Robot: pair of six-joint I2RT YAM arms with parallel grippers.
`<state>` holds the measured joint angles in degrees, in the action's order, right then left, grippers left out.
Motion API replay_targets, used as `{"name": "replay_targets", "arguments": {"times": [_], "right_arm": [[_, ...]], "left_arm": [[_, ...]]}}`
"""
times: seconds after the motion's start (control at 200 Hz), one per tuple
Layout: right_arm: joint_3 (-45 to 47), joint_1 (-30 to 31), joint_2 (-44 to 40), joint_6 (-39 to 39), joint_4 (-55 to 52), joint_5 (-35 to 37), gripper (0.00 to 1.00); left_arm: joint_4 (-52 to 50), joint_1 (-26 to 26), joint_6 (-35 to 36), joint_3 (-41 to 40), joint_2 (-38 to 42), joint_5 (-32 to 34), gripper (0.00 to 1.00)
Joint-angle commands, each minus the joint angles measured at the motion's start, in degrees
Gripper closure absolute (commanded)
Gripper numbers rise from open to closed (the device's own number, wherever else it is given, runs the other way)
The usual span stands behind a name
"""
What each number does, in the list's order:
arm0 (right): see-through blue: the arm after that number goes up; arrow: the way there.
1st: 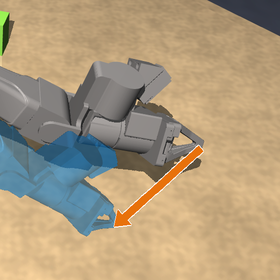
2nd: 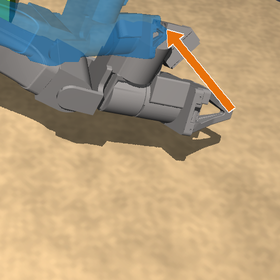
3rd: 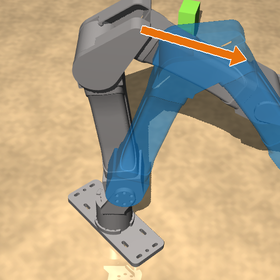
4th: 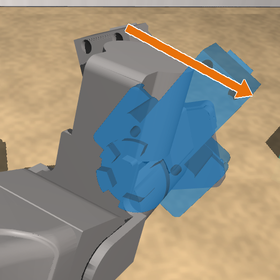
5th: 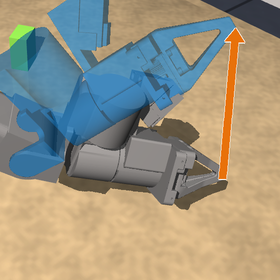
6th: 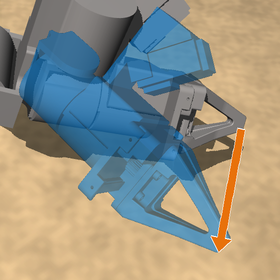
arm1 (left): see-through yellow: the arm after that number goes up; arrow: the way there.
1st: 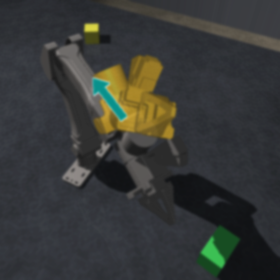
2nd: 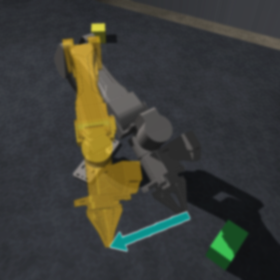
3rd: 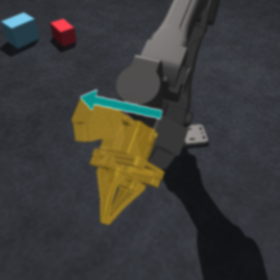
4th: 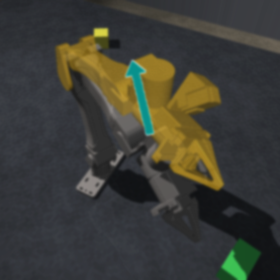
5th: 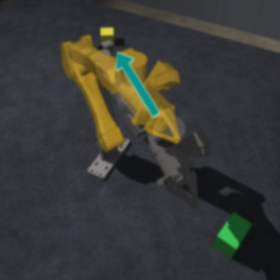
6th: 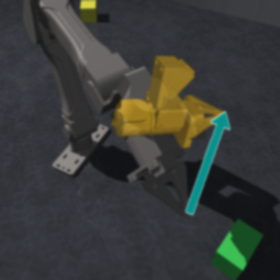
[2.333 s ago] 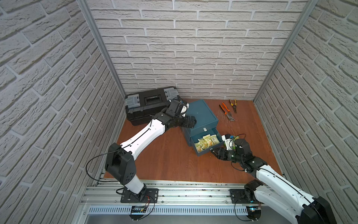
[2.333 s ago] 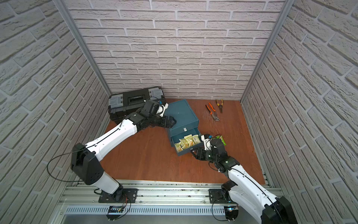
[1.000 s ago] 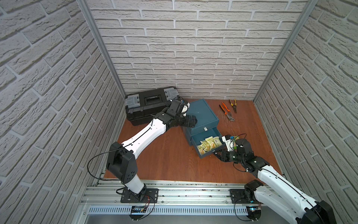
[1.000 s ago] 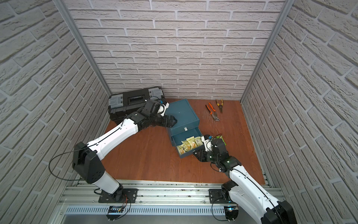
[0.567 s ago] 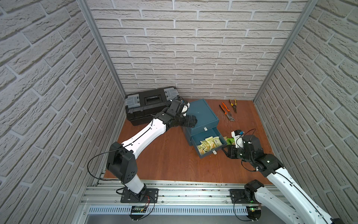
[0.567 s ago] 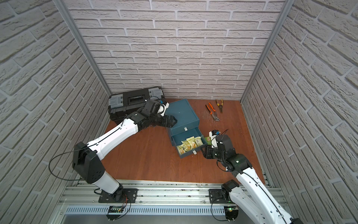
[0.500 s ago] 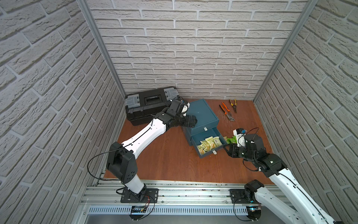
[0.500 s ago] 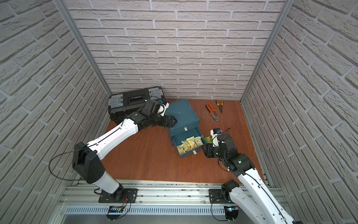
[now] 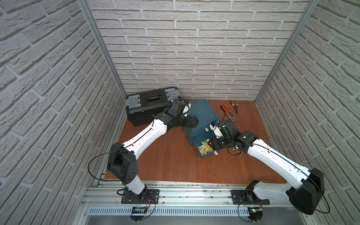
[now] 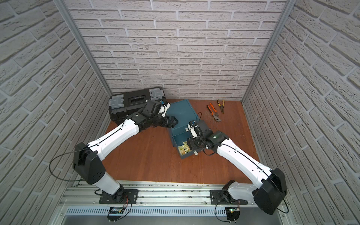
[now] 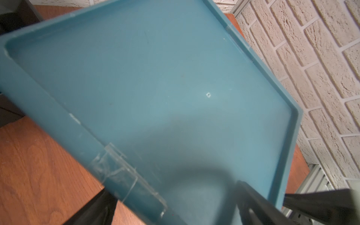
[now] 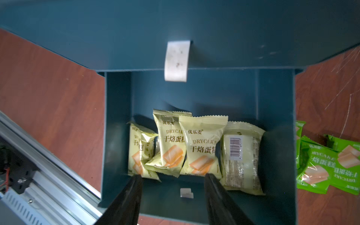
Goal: Take the cookies out of the drawer
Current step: Pick up the cookie from the drawer.
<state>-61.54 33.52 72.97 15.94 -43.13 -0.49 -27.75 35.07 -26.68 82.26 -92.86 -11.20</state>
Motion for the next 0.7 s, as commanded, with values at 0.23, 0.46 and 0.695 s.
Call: {"name": "replay_targets", "arguments": {"times": [0.23,0.46,0.695], "right_arm": [[3.7,0.9,3.1,-1.6,4.0,4.8,0.36],[4.9,1.2,6.7,-1.7,7.7,4.6,0.36],[6.2,1.2,6.7,-1.3,9.7,4.4,0.48]], "left_arm": [[-1.1,0.5,1.5,-1.4,-2.0,0.6,0.02],[-1.0,0.5,1.5,-1.7,-1.4,0.7,0.02],[-1.4,0.4,1.8,-1.3,-1.4,0.9,0.02]]}}
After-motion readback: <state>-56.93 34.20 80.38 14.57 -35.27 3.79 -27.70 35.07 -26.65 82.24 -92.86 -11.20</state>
